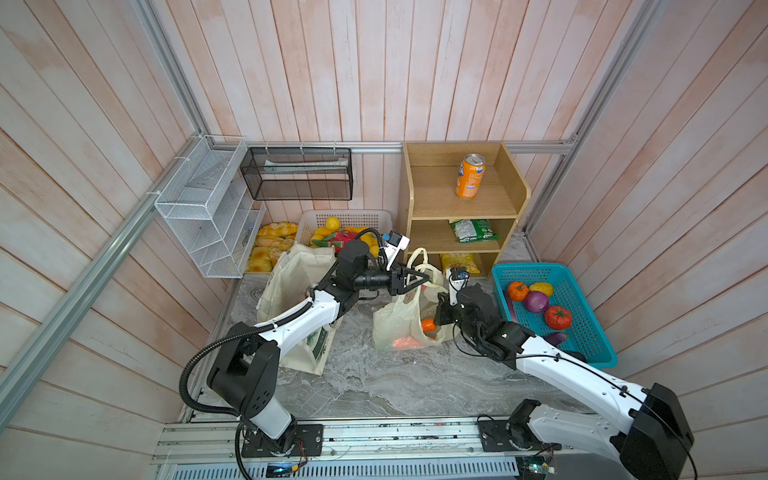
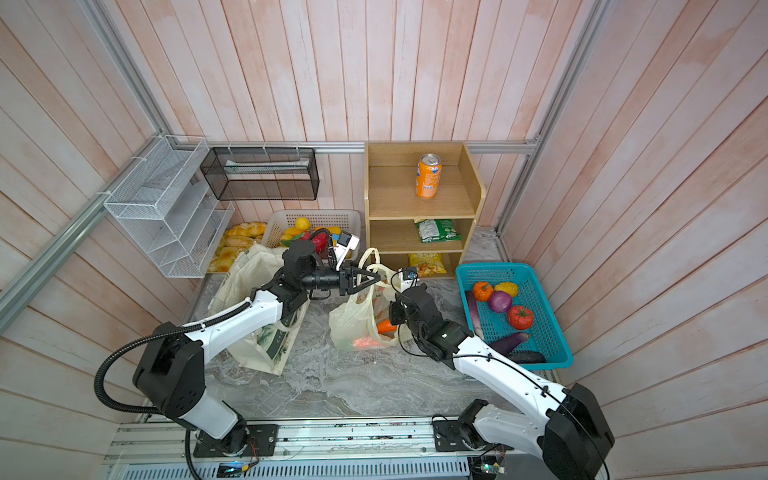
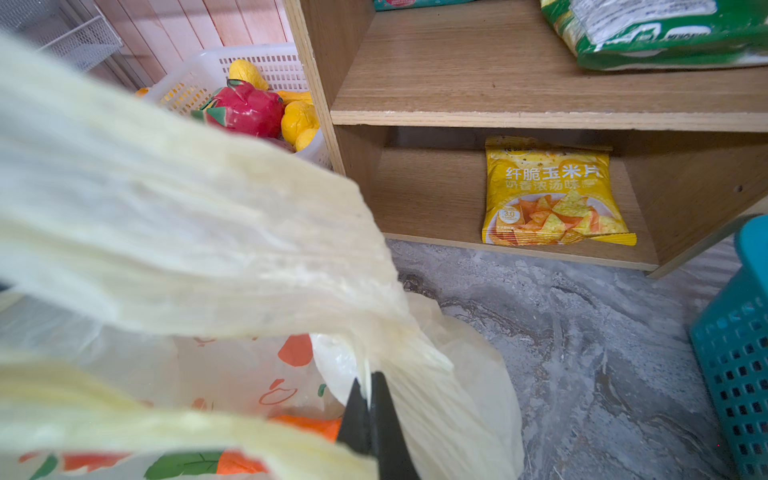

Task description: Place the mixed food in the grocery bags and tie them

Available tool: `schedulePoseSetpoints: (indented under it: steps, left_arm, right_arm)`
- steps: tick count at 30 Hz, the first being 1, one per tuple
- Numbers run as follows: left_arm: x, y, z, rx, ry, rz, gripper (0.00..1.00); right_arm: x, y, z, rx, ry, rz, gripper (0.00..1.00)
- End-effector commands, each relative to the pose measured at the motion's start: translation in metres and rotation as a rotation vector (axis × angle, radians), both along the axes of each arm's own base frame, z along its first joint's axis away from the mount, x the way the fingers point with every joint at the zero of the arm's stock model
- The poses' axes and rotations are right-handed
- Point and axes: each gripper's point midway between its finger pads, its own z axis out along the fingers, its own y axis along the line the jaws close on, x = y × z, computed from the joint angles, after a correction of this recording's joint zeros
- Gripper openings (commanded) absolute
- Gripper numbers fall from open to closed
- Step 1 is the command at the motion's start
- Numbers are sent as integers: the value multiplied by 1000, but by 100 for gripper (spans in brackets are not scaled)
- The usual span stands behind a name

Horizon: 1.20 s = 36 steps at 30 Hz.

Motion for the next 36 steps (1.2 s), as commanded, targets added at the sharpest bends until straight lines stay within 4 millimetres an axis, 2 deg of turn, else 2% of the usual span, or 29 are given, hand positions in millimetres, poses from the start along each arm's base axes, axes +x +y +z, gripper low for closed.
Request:
schedulePoseSetpoints:
  steps: [1,4,7,8,10,12,15,17,26,30,36]
  left_arm:
    - [-1,3,6,-19,-29,8,43]
    - [-3,1,4,-23,-29,-17,38]
    - [-3,1,2,-28,-28,-40,18]
    - [-2,2,2,-31,-27,-47,12]
    - [-1,4,2,-37,-23,-57,0]
    - [-2,6,2,-43,-20,-77,0]
    - [-6,8,6,-56,-22,-123,0]
    - [-9,9,8,-58,-24,-149,0]
    - [-17,7,7,-50,1,-252,0]
    - [-18,5,7,-51,15,-279,0]
    - [-20,5,7,-46,26,-308,0]
  right_arm:
    - [-4,1,-10,-47,11,17,0]
    - [-7,3,-10,-45,15,34,0]
    - [-10,9,-4,-33,14,76,0]
    - [-12,11,1,-31,8,100,3]
    - [-15,13,11,-34,-3,127,32]
    - [-18,11,22,-47,-24,151,58]
    - [-16,6,31,-76,-59,166,79]
    - [-12,3,36,-95,-83,166,85]
    - [17,3,60,-169,-184,182,90]
    - [23,18,62,-181,-225,248,89]
    - [19,41,66,-153,-270,373,87]
